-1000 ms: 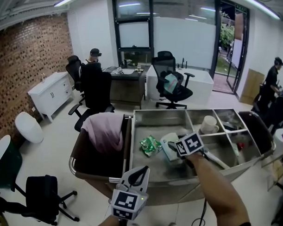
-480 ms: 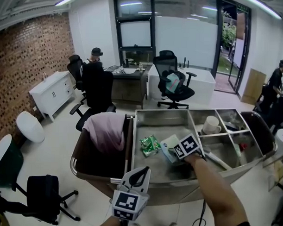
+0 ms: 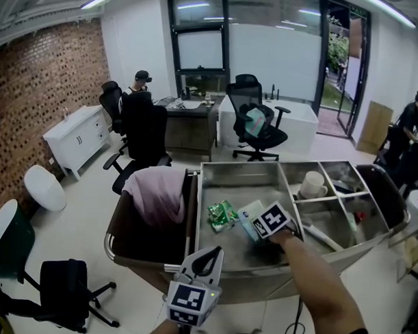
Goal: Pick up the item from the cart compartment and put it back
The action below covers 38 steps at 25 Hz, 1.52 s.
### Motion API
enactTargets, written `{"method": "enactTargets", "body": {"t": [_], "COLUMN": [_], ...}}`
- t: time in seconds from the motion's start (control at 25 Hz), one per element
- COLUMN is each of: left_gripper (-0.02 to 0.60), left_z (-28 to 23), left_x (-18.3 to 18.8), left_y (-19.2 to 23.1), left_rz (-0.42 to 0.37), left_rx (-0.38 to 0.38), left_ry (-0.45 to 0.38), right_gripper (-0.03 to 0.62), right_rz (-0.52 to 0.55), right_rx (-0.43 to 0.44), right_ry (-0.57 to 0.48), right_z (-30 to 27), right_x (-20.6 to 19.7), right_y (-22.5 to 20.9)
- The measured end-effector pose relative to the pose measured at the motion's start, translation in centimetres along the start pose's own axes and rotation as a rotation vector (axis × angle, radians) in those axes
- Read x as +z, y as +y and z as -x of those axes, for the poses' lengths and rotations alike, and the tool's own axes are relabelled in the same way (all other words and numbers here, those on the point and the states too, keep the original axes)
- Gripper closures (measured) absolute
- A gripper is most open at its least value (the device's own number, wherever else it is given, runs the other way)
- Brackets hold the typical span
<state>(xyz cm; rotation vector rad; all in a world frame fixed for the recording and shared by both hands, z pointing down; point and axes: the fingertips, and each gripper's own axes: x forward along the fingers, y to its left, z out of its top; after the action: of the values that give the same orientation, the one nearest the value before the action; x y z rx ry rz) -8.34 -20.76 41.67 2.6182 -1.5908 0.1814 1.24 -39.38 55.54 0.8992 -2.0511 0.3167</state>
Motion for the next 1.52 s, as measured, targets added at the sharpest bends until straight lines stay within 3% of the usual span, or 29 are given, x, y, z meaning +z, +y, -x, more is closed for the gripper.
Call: {"method": "enactTargets", "body": {"t": [0.28,0.76,1.16,1.52], "left_gripper": [0.581,0.581,0.581,0.581], "left_z": [0.3,0.4,0.3,0.5], "left_x": [0.5,0.6,0.2,0.5], "left_y": [0.3,-0.6,-1.3,-2.1], "left_rz": [-0.004,-0.018,-0.022,-0.021], "left_rx": [0.010,-0.001,-0.001,-0.004], "left_ry": [-0.007,-0.005,0.011,-0.004], "right_gripper": [0.532,0.536,0.537,0.537], "right_rz": [-0.083,-0.175,-0.116,-0.087], "right_rx": [0.025,0.040,0.042,0.038], "right_ry": [-0.058,-0.385,-0.578,-0.675], "right_z": [1.4,11.6,20.6,25.8], "right_x": [0.6,4.7,3.7,2.3], "right_y": [-0.6,-0.6,2.8,5.5]}}
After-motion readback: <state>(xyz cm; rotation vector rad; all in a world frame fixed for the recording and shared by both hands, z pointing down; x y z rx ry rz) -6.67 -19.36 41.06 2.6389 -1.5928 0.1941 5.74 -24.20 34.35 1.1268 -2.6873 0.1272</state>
